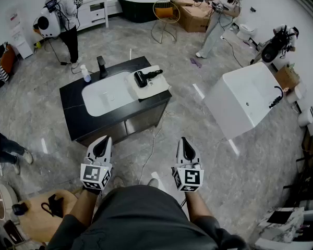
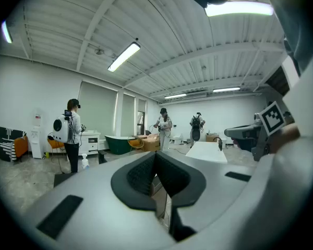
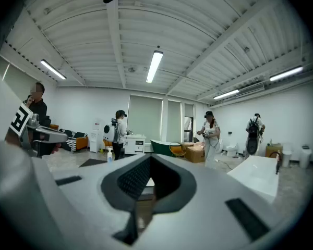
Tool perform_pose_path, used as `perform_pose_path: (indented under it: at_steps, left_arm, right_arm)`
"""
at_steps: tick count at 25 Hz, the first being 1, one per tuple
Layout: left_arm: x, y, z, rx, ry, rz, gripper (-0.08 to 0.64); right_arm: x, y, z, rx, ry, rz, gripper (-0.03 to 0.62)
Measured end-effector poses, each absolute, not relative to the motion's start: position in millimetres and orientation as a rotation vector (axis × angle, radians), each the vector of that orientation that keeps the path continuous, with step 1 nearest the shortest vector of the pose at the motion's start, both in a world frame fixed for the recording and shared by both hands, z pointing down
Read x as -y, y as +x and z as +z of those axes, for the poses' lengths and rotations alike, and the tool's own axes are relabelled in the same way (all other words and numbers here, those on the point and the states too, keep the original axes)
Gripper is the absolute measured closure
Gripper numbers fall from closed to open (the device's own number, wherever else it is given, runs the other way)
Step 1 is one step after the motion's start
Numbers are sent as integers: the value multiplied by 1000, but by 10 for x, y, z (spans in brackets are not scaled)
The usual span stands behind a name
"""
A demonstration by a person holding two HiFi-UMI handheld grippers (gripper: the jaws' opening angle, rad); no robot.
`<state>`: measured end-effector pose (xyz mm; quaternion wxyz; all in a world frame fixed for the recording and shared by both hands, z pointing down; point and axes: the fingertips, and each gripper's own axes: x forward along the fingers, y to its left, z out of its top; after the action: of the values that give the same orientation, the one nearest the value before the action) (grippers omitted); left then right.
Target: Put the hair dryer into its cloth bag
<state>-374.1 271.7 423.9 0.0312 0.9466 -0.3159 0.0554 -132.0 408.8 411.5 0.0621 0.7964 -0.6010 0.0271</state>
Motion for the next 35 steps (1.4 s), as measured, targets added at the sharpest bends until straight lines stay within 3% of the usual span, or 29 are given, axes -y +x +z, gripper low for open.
perform_pose_path:
  at_steps: [17,19,20,21,24,35]
  left_arm:
    - [-2797,-3764,4220,966,2908,116,550]
    - [-2820,-3734,4195,930,2904,85,330]
    - [-2827,-3721,4194,918,2902,82,251]
    - [-2830,-3714,4196,915,2902,83,227]
    - [-2835,-3716,4214,921,2902,94,210]
    - [-2819,-3543,4242,948,2895,124,210]
  right_arm:
    - [-4171,-1356,4116,1861,2425,65,590]
    - [-4174,-1355,4105,1866,2422,58,445]
    - [-4175,-1353,4107,1866,2421,58,366]
    - [-4182,-1350,4109,1859,2423,56,317]
    - [-4220,-1345,4134,1818,2432,41,275]
    - [-4260,-1116,4210,1779,2443,54,275]
